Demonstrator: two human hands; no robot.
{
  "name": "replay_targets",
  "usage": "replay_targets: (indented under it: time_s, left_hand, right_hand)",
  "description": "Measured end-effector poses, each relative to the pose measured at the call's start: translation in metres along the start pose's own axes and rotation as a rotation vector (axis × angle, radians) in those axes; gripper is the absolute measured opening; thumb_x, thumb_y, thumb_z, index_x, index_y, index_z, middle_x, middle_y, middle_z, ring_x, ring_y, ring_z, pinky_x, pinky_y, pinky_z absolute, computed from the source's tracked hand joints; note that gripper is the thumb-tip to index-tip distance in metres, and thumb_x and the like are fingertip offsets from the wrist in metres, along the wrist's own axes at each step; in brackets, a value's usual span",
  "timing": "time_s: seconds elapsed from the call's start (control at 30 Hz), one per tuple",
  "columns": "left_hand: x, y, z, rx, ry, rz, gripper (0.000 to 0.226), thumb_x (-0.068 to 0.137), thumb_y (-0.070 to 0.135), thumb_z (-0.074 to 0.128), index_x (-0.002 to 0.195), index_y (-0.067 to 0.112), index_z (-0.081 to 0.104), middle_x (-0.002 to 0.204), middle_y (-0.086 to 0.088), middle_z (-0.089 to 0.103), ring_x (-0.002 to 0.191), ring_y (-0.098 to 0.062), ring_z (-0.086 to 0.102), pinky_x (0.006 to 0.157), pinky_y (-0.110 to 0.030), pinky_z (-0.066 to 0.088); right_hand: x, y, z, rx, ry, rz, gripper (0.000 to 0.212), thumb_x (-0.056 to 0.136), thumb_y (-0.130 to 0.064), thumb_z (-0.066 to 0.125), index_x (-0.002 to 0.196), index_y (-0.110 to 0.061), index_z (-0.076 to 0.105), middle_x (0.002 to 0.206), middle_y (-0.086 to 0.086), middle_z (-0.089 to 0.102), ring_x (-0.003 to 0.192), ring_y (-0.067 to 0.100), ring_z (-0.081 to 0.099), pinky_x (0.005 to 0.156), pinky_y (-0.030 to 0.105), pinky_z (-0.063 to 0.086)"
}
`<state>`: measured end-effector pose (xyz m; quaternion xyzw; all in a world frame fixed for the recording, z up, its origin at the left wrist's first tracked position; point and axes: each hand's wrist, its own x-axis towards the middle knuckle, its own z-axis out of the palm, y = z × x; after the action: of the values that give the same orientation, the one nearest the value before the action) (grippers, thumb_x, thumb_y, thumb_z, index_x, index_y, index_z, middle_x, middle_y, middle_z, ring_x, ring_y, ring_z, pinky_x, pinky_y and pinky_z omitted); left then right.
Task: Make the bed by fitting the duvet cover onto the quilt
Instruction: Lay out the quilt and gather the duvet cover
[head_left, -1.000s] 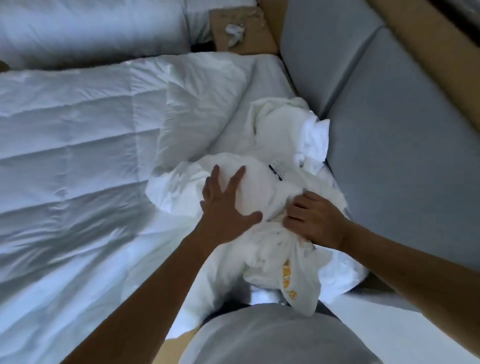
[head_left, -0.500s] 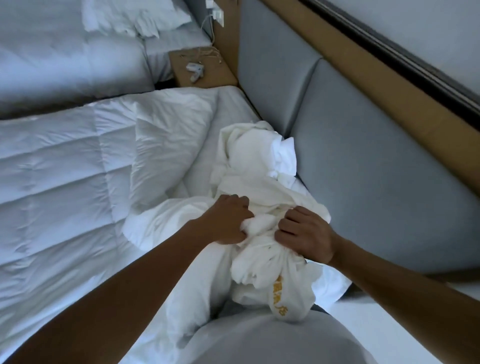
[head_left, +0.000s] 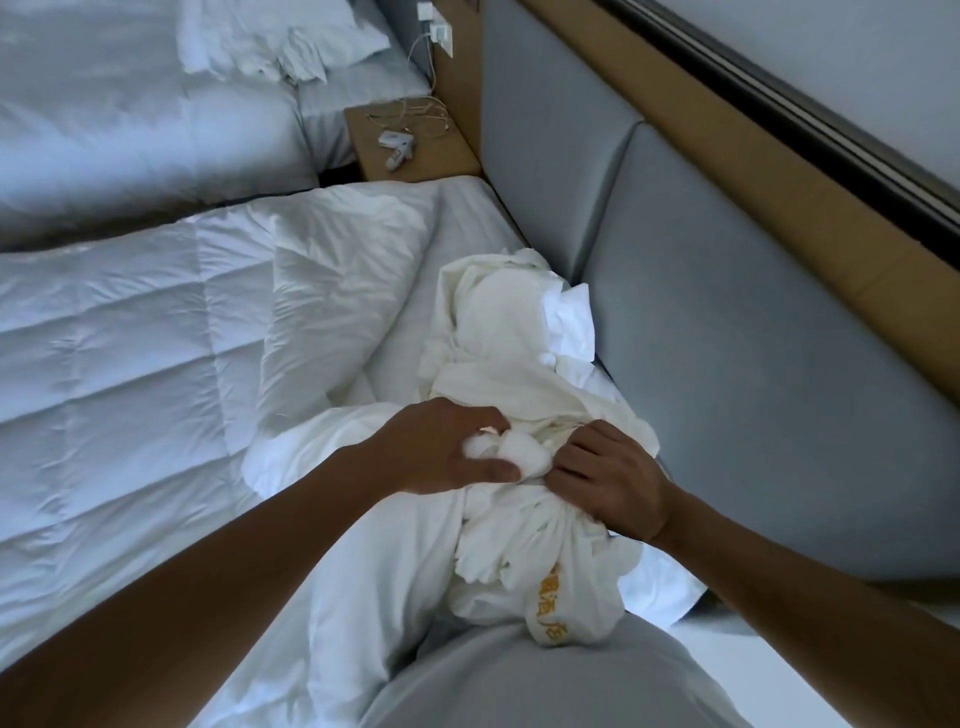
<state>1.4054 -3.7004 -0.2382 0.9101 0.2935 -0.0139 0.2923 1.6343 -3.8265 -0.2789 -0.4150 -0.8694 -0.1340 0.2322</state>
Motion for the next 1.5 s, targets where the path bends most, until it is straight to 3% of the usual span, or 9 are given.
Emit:
replay_targets:
  time_s: [0.07,0.2,0.33,0.5,0.67,0.8,1.13,1.3,1.5]
  left_hand:
    - [0.006,0.002,0.003,-0.034,-0.047,0.009,0.057,0.07,0.091,0.05,0.119,0.062,0.055,0.097,0.038,0.058,0.09,0.012,0.053,0.078,-0.019,0.042]
    - [0.015,0.002,0.011,-0.095,-0.106,0.03,0.023,0.084,0.07,0.061,0.081,0.047,0.061,0.09,0.018,0.055,0.08,0.001,0.054,0.073,-0.025,0.039]
    - [0.015,0.002,0.013,-0.072,-0.166,0.098,0.031,0.096,0.059,0.052,0.088,0.03,0.059,0.09,0.01,0.057,0.088,-0.005,0.049,0.081,-0.029,0.038]
    - [0.013,-0.001,-0.003,-0.04,-0.387,0.085,0.03,0.1,0.057,0.048,0.074,0.042,0.052,0.081,0.011,0.056,0.076,-0.002,0.05,0.072,-0.027,0.038]
    - [0.018,0.004,-0.005,-0.031,-0.565,0.101,0.028,0.098,0.057,0.051,0.102,0.034,0.067,0.101,0.011,0.063,0.089,-0.006,0.055,0.078,-0.023,0.042]
    - [0.019,0.001,-0.001,-0.115,-0.503,0.103,0.026,0.096,0.054,0.057,0.1,0.033,0.071,0.096,0.01,0.068,0.085,-0.006,0.058,0.078,-0.024,0.045]
    - [0.015,-0.003,-0.001,-0.317,-0.381,0.12,0.02,0.093,0.039,0.068,0.075,0.047,0.066,0.073,0.014,0.062,0.069,-0.004,0.052,0.074,-0.031,0.046]
    - [0.015,-0.006,-0.006,-0.2,-0.375,0.084,0.02,0.088,0.036,0.072,0.101,0.021,0.075,0.096,0.002,0.072,0.087,-0.015,0.065,0.083,-0.034,0.051]
    - [0.014,-0.006,-0.011,-0.205,-0.461,0.089,0.026,0.078,0.032,0.073,0.098,0.016,0.074,0.086,0.001,0.07,0.069,-0.002,0.053,0.065,-0.017,0.042]
  right_hand:
    - [0.0,-0.002,0.0,0.004,0.007,0.011,0.015,0.089,0.0,0.067,0.077,-0.008,0.068,0.075,0.008,0.062,0.063,0.027,0.055,0.062,0.038,0.049]
    - [0.002,-0.007,-0.004,0.013,0.029,0.019,0.014,0.09,-0.001,0.067,0.077,-0.007,0.07,0.075,0.009,0.063,0.064,0.027,0.056,0.063,0.036,0.05]
    - [0.002,-0.014,-0.008,0.034,0.026,0.036,0.017,0.092,0.0,0.063,0.078,-0.005,0.07,0.076,0.01,0.062,0.064,0.027,0.054,0.064,0.037,0.048]
    - [0.005,-0.019,-0.01,0.029,0.005,0.062,0.023,0.096,-0.002,0.054,0.079,-0.004,0.069,0.075,0.011,0.059,0.065,0.027,0.053,0.065,0.037,0.046]
    - [0.017,-0.025,-0.012,0.031,0.012,0.049,0.019,0.093,0.0,0.059,0.079,-0.001,0.07,0.073,0.012,0.06,0.063,0.029,0.055,0.068,0.039,0.049]
    - [0.024,-0.025,-0.015,0.032,0.013,0.079,0.034,0.102,-0.006,0.044,0.084,-0.002,0.072,0.078,0.013,0.063,0.067,0.03,0.058,0.074,0.039,0.051]
    - [0.023,-0.016,-0.008,0.084,-0.038,0.183,0.019,0.089,-0.01,0.063,0.105,-0.013,0.053,0.104,0.01,0.07,0.102,0.029,0.067,0.105,0.044,0.042]
    - [0.026,-0.017,-0.003,0.092,-0.097,0.135,0.02,0.09,-0.009,0.066,0.107,-0.014,0.058,0.106,0.005,0.069,0.107,0.026,0.063,0.106,0.043,0.041]
    - [0.031,-0.021,-0.003,0.073,-0.176,0.119,0.015,0.088,-0.01,0.069,0.103,-0.01,0.071,0.104,0.004,0.07,0.104,0.026,0.064,0.104,0.044,0.044]
